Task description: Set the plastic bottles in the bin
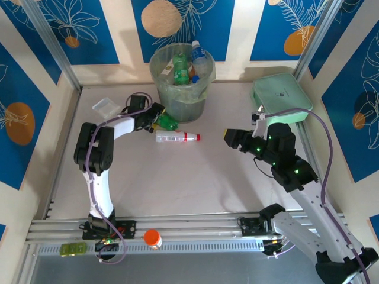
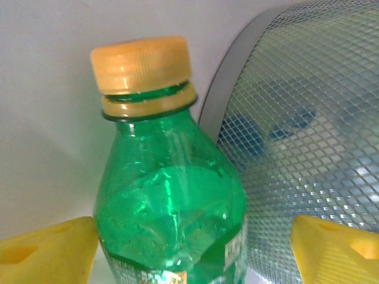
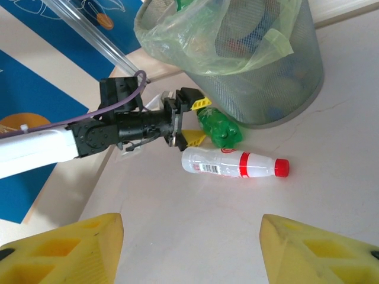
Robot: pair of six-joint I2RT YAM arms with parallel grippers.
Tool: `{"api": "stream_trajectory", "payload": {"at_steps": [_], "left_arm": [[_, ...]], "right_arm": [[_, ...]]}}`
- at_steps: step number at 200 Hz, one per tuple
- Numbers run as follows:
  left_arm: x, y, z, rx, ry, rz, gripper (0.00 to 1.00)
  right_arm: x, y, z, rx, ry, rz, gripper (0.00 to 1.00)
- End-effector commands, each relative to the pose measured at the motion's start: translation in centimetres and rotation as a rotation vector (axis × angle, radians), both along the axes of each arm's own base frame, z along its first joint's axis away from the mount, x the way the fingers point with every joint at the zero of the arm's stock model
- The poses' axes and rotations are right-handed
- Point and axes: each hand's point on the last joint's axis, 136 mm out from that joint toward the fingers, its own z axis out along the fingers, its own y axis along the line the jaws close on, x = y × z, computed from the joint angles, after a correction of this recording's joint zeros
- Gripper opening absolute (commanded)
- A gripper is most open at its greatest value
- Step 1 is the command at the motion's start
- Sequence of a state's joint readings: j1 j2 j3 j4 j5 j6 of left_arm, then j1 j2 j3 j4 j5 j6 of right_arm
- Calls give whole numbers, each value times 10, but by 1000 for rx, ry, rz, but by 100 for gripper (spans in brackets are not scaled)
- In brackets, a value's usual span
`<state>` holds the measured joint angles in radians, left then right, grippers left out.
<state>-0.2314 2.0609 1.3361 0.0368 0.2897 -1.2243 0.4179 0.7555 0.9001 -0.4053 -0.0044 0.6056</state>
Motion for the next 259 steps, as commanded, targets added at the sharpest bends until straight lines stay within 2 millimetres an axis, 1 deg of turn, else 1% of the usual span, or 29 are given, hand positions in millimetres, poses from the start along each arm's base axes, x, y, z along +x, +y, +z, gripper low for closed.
{"api": "stream_trajectory", "payload": {"at_steps": [1, 14, 36, 62, 75, 85, 106, 122, 143, 164, 180, 197, 216, 229, 240, 246, 252, 259], "left_arm": [[12, -11, -3, -78, -47, -30, 83], [15, -16, -4, -98, -59, -43, 81], [17, -18, -8, -97, -60, -57, 74], [13, -15, -11, -79, -51, -58, 63], [9, -10, -9, -57, -53, -49, 60], [6, -6, -5, -43, -60, -44, 58], [4, 5, 12, -6, -84, -39, 57], [2, 15, 33, 40, -118, -40, 57], [-1, 27, 70, 129, -186, -59, 56], [-9, 34, 109, 214, -258, -95, 55], [-17, 32, 137, 254, -315, -164, 54], [-31, 17, 166, 249, -388, -292, 54], [-56, -10, 203, 187, -516, -445, 54], [-79, -31, 230, 112, -631, -544, 54], [-101, -46, 248, 52, -703, -612, 54], [-112, -53, 261, 11, -750, -645, 54], [-125, -61, 269, -35, -785, -681, 54], [-138, -69, 278, -83, -815, -712, 54]], "right_arm": [[-6, 3, 1, -10, -9, 30, 62], [-7, 2, 1, -13, -14, 30, 62], [-6, 1, 3, -18, -20, 23, 62], [-6, 0, 7, -22, -33, 21, 61], [-6, 0, 6, -24, -31, 19, 61], [-6, 0, 4, -24, -26, 20, 61], [-7, 2, 4, -19, -23, 24, 61], [-7, 2, 3, -24, -26, 24, 61], [-5, 4, -1, -32, -26, 33, 61], [-5, 15, -7, -40, -16, 93, 61], [-6, 28, -9, -45, -7, 158, 63], [-7, 44, -10, -53, -4, 221, 68], [-7, 65, -7, -48, -5, 293, 74], [-4, 77, -5, -21, 5, 330, 79], [-1, 85, -1, 16, 12, 359, 84], [0, 89, 4, 40, 13, 378, 85], [1, 94, 8, 65, 13, 399, 87], [1, 99, 15, 98, 10, 432, 91]]}}
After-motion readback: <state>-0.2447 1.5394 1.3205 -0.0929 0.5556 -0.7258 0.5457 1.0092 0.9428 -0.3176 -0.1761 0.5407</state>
